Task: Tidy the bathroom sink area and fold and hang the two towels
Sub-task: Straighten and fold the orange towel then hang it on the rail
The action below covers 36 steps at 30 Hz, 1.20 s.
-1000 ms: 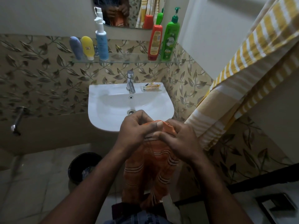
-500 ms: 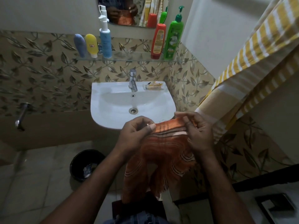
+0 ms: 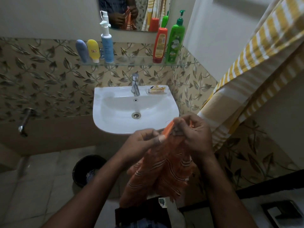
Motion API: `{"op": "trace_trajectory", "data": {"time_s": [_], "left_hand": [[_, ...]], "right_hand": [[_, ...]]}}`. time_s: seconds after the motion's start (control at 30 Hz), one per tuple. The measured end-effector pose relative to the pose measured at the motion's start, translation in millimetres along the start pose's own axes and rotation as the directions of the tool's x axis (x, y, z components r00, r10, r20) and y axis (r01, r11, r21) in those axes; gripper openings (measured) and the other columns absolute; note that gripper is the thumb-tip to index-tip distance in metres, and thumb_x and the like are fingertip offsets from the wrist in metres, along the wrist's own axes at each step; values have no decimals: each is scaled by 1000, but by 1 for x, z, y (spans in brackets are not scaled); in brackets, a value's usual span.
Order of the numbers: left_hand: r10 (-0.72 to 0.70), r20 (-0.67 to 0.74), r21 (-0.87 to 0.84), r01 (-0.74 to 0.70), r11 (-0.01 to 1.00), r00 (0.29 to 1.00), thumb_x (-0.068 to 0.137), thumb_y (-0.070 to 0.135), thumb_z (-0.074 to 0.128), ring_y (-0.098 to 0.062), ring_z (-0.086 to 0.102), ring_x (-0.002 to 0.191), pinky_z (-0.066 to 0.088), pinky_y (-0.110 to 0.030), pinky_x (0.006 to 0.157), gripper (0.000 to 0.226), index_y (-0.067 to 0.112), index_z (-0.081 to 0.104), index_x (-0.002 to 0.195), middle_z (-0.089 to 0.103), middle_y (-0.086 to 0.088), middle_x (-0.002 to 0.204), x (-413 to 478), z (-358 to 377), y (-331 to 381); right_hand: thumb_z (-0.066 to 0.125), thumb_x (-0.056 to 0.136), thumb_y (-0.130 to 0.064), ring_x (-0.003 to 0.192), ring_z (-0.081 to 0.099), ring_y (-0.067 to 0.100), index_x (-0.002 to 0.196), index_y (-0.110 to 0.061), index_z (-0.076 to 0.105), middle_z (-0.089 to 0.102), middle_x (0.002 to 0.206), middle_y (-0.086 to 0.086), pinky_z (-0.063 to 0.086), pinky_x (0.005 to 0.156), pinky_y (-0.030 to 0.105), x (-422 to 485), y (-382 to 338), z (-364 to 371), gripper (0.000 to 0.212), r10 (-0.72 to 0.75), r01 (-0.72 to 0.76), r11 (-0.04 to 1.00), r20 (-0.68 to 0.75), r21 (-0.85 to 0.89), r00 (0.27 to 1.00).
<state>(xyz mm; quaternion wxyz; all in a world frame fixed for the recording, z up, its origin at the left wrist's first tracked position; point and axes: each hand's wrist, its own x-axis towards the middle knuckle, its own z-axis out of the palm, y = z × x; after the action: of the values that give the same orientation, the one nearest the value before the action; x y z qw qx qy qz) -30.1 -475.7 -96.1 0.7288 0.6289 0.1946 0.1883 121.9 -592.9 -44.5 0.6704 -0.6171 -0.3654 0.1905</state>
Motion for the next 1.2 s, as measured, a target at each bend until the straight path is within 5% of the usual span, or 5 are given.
{"op": "trace_trajectory", "data": {"time_s": [0.17,0.47,0.7,1.0,1.2], "left_hand": [[49,-9,23,-49,999,999,93,34,71,-11,60,74,49,-27,74,24,12,67,83,67,4,75,-5,2,-15],[292,-223,390,-189,901,930,94,50,64,-8,57,64,48,-35,63,28,24,64,84,62,9,69,6,5,5],[294,-200,229,-248,941,935,96,30,71,-6,64,69,52,-26,65,16,21,70,83,69,7,73,16,11,9],[121,4,103,-120,987,993,88,40,75,-14,63,82,52,-34,77,25,16,70,93,68,2,87,6,14,-13],[148,-210,23,-146,989,967,94,26,62,-10,58,67,47,-28,64,15,33,63,81,64,4,78,11,8,-6]], "right_hand": [[69,91,-31,63,62,8,86,-14,69,65,69,-3,53,61,21,14,-5,-22,18,-3,13,998,-170,59,985],[57,106,-1,97,76,22,106,-4,75,78,107,10,58,76,28,6,19,-13,18,138,-125,984,104,-128,985],[74,73,-63,76,69,22,88,-19,76,74,79,1,56,70,43,-7,23,8,46,148,20,897,341,-442,928],[89,74,-41,58,60,12,73,-17,69,65,63,0,50,54,25,12,12,-15,31,71,-72,997,-13,-28,997],[86,82,-41,66,59,11,74,-17,63,62,72,-2,49,59,25,18,14,-26,34,28,-30,994,-23,-101,999]]}}
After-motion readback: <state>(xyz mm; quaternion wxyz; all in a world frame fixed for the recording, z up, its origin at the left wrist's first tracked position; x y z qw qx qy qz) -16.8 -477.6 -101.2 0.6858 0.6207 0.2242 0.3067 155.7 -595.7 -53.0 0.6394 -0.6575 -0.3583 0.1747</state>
